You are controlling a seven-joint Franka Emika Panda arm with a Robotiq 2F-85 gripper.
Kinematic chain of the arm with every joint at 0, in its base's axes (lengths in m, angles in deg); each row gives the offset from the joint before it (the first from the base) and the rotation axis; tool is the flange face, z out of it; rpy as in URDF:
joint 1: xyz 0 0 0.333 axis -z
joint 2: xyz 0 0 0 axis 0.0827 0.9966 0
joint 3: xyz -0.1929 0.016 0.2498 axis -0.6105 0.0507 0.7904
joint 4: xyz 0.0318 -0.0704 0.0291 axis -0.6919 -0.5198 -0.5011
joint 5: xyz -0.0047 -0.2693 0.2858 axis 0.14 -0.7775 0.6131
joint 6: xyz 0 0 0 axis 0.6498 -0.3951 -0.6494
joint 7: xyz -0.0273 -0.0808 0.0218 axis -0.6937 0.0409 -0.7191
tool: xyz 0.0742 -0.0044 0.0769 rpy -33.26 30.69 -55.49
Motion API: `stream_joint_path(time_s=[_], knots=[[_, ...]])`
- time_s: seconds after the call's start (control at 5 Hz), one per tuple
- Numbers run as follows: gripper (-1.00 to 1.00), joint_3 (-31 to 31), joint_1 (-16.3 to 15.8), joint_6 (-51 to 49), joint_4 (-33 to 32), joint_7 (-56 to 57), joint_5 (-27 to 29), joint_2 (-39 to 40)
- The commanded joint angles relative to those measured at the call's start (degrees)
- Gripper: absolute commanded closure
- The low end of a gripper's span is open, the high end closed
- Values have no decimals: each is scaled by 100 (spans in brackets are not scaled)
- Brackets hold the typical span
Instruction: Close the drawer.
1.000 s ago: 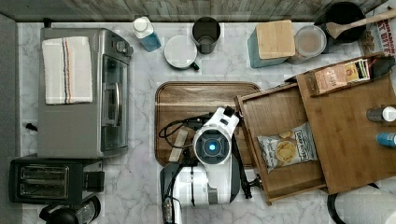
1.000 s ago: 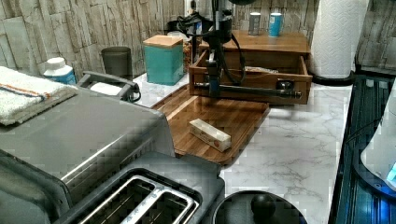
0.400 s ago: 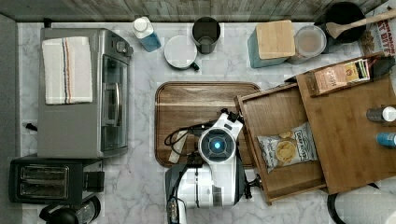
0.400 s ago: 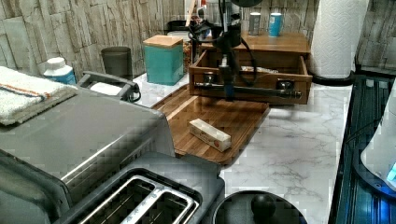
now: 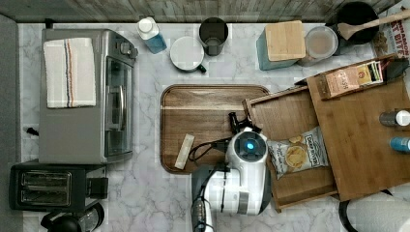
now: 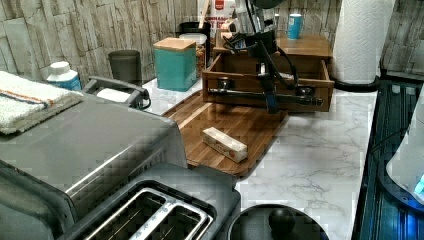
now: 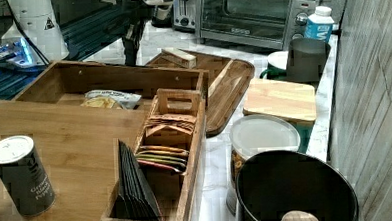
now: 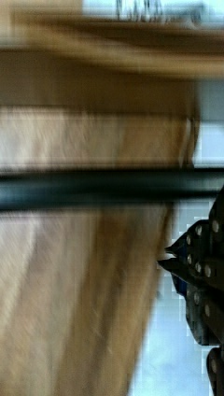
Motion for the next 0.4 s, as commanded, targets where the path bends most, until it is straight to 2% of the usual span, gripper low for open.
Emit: stream_joint_path(time_s=[0.2, 0.4], knots=[[100, -379, 304, 771, 35, 716, 78, -438], [100, -698, 546, 411, 641, 1630, 401, -212]])
